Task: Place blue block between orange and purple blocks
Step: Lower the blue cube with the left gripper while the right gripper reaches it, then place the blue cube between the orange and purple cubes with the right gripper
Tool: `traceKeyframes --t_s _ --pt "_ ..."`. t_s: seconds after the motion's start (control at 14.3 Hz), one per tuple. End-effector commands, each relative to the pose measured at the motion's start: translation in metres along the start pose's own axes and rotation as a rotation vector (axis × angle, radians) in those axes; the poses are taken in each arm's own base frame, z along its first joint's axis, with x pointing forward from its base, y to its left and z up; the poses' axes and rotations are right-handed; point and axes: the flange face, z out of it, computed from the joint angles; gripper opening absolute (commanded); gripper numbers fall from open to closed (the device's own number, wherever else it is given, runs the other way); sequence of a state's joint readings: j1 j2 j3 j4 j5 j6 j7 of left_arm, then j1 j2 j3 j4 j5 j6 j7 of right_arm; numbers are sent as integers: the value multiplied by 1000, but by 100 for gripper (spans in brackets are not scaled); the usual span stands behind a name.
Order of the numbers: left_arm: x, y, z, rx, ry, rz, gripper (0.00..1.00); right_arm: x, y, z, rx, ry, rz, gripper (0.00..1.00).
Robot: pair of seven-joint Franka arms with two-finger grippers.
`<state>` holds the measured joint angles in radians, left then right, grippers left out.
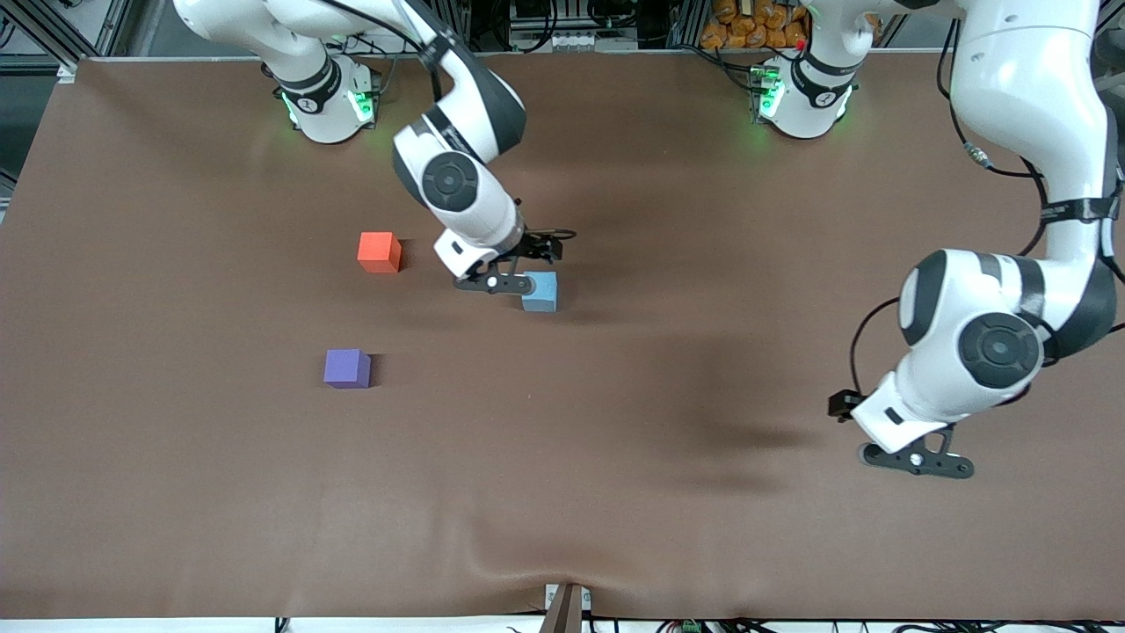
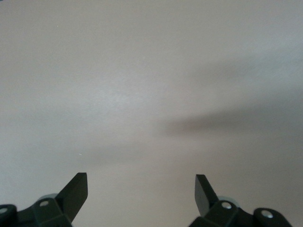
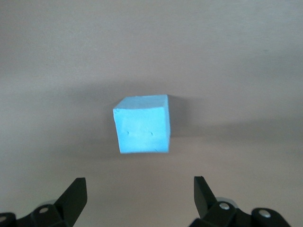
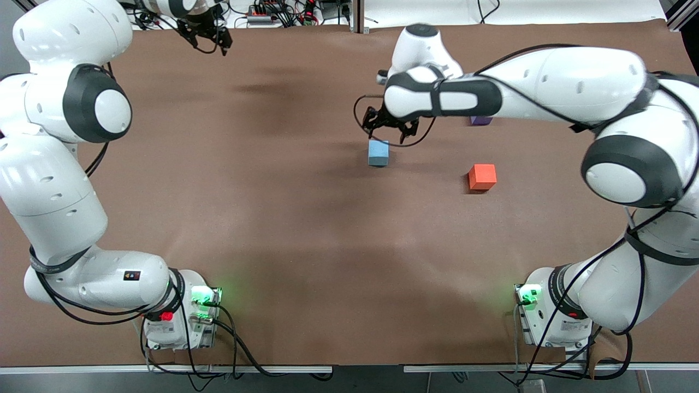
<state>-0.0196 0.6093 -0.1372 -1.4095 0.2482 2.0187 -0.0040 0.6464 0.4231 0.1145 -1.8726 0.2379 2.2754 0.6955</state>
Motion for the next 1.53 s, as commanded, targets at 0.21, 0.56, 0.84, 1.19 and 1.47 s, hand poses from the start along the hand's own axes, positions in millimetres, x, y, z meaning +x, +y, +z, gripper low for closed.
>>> traceKeyframes --t_s 0.21,0.56,0.84,1.19,1.47 --pt "-54 21 -14 25 -51 43 100 15 2 54 -56 92 -71 100" --pt "-129 48 -68 43 -54 29 100 17 -3 73 -26 120 -52 100" --pt "-137 28 -171 -58 -102 31 100 10 -8 84 -31 116 -66 35" --pt "-148 -12 -255 -136 -124 -21 100 29 37 -21 -130 6 -77 0" --pt "-166 -9 -285 -152 -97 -40 100 54 146 -122 -170 -113 -116 0"
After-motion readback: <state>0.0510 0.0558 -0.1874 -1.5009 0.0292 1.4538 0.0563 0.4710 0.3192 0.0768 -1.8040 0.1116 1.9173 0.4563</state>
